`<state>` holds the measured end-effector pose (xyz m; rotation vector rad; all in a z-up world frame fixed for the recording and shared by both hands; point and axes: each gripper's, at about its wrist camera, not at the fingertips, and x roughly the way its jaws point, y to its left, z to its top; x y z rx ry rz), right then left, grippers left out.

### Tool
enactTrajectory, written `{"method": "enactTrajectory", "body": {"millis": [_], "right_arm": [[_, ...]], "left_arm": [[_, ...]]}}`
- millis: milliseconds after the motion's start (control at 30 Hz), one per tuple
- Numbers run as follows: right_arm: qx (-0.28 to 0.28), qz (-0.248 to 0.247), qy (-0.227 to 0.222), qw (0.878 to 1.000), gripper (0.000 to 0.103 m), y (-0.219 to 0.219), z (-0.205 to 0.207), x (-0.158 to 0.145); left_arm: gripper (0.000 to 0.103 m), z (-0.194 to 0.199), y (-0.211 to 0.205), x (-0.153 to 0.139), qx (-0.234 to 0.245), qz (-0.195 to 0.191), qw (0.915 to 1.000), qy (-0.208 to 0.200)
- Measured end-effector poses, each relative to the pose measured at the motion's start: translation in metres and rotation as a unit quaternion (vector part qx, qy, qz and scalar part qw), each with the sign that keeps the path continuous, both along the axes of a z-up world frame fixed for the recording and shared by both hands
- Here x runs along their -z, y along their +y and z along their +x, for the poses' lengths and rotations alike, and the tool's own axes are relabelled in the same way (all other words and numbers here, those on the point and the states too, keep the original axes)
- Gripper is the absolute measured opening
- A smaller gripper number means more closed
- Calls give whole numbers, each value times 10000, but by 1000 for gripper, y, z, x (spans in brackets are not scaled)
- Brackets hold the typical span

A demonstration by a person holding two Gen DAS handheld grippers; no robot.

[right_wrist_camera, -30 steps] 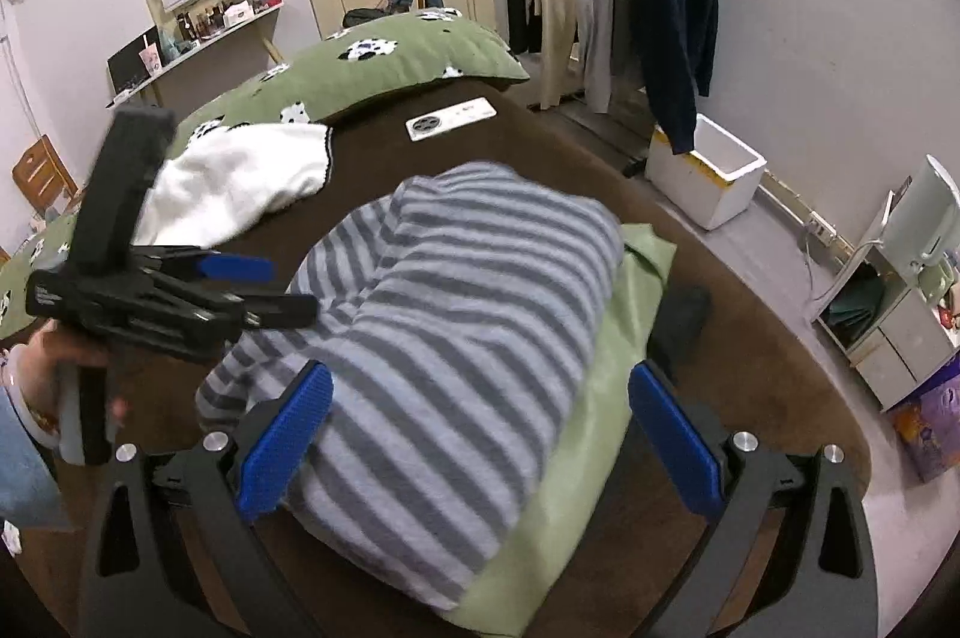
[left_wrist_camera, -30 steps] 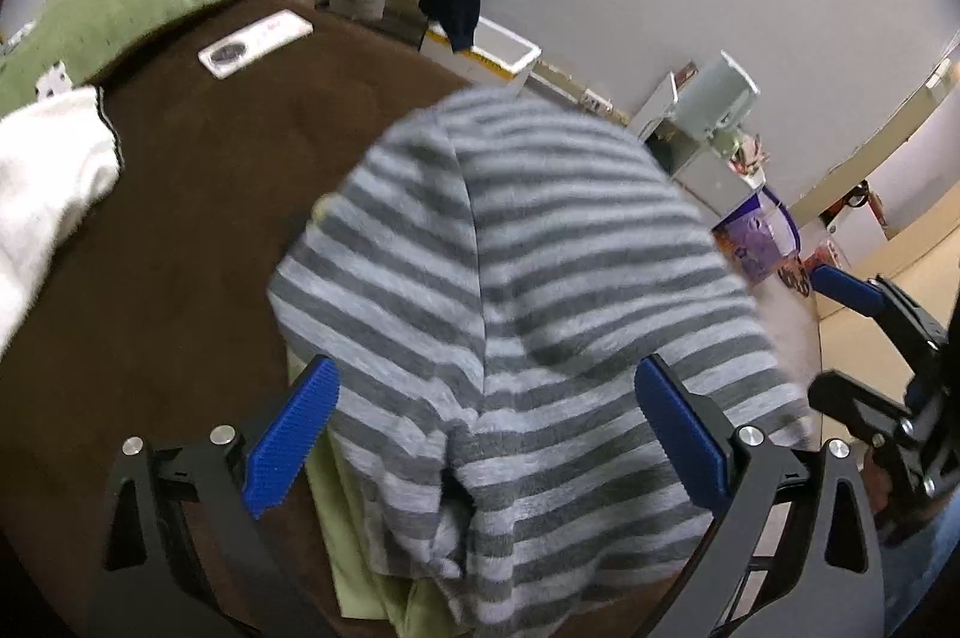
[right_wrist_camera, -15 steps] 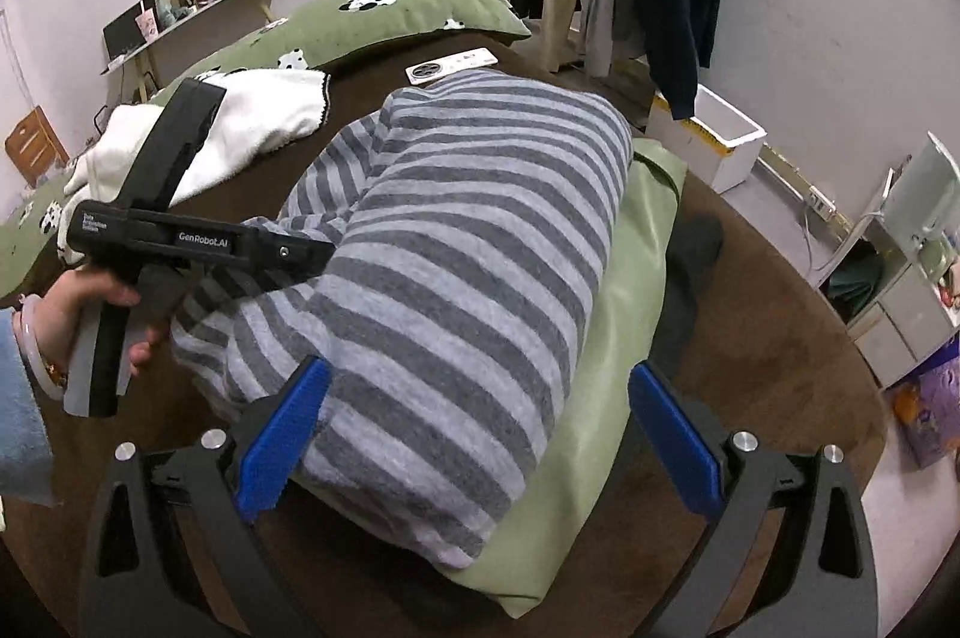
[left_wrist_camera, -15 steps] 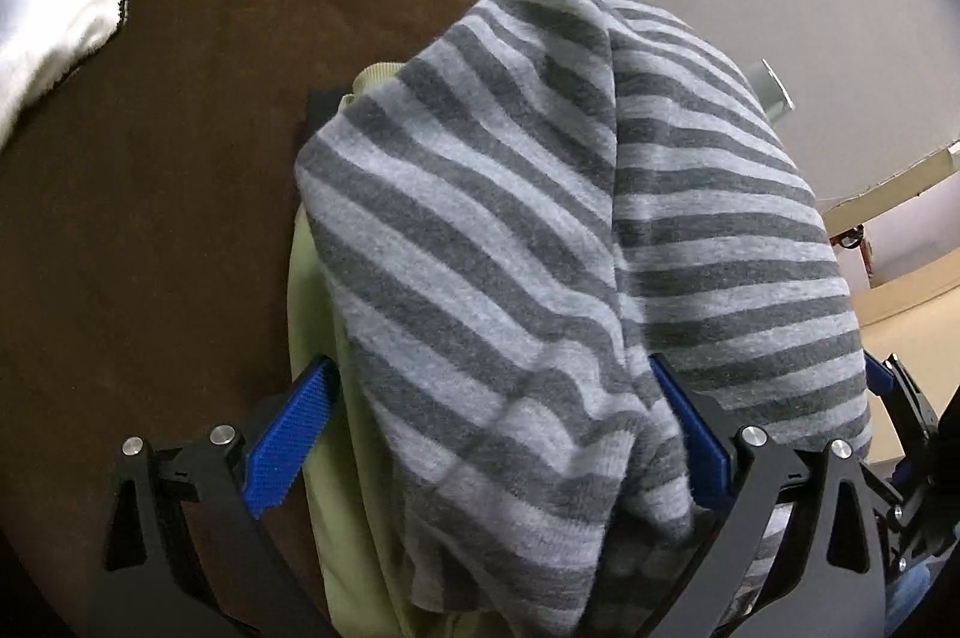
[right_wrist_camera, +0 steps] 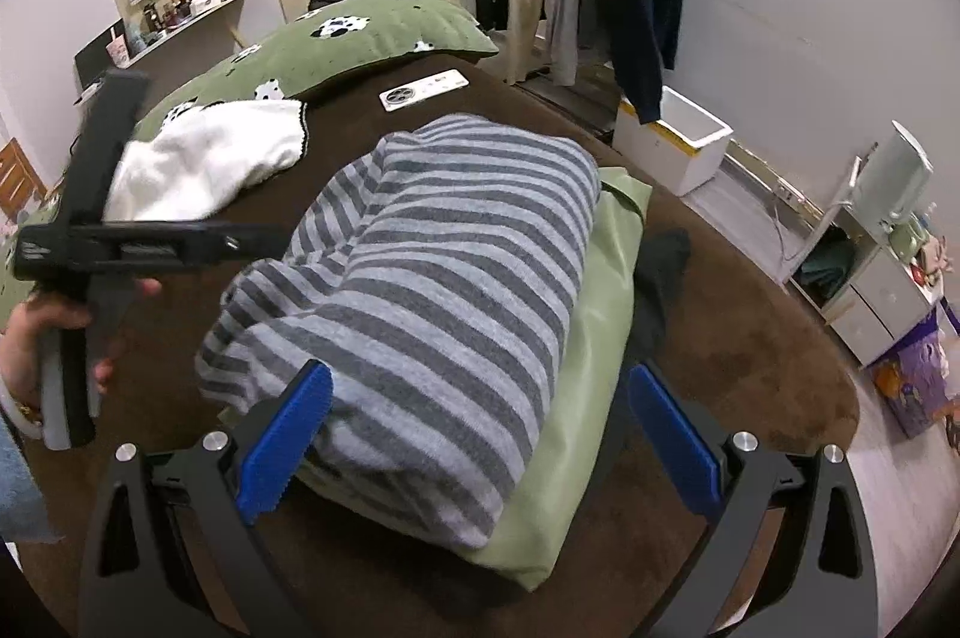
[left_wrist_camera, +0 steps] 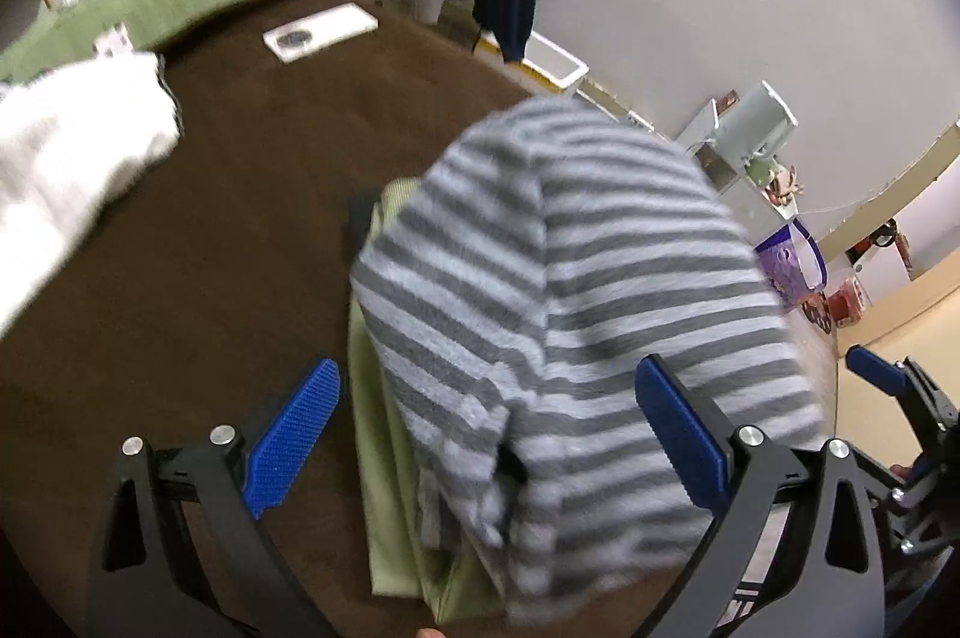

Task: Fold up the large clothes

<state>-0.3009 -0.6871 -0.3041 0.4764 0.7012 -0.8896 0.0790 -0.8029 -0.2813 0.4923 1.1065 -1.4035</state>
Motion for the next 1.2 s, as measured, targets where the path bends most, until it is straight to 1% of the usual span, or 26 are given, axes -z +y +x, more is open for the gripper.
{"method": "enactTrajectory", "body": {"millis": [133,267,400,467,567,633,700,867,900,967,1000,1067,1133,1200], "right_arm": [[170,52,-88,9998,98,18,-7,-25],[244,138,-181,9994,98,45,-14,-60],[246,94,-152,9995,98,86,-20,-100],[254,-5,-105,9996,98,115,-25,-119],[250,-81,-34,9996,98,153,-29,-136],[309,-159,31,9994,98,180,-33,-145],[292,-132,83,9995,98,198,-35,-150],[304,-119,252,9991,98,250,-47,-160],[336,-89,238,9991,98,259,-50,-161],[385,69,97,9992,98,276,-60,-164],[388,67,112,9992,98,286,-63,-166],[396,27,180,9990,98,304,-69,-168],[410,173,81,9990,98,319,-78,-169],[390,223,16,9990,98,338,-85,-172]], "left_arm": [[97,0,22,-48,115,-126,9991,-388],[97,-4,45,-94,269,-226,9971,-669],[97,-10,73,-133,381,-294,9968,-633],[97,-16,94,-157,411,-369,9959,-717],[97,-24,126,-184,391,-421,9956,-737],[97,-28,148,-195,362,-452,9956,-733],[97,-33,170,-204,355,-423,9959,-719],[97,-50,234,-215,240,-143,9958,-875],[97,-52,246,-215,158,-64,9959,-893],[97,-59,267,-215,72,25,9968,-797],[97,-67,282,-214,17,99,9970,-768],[97,-82,302,-212,-20,203,9961,-858],[97,-96,320,-214,23,280,9956,-891],[97,-111,336,-221,102,254,9940,-1063]]}}
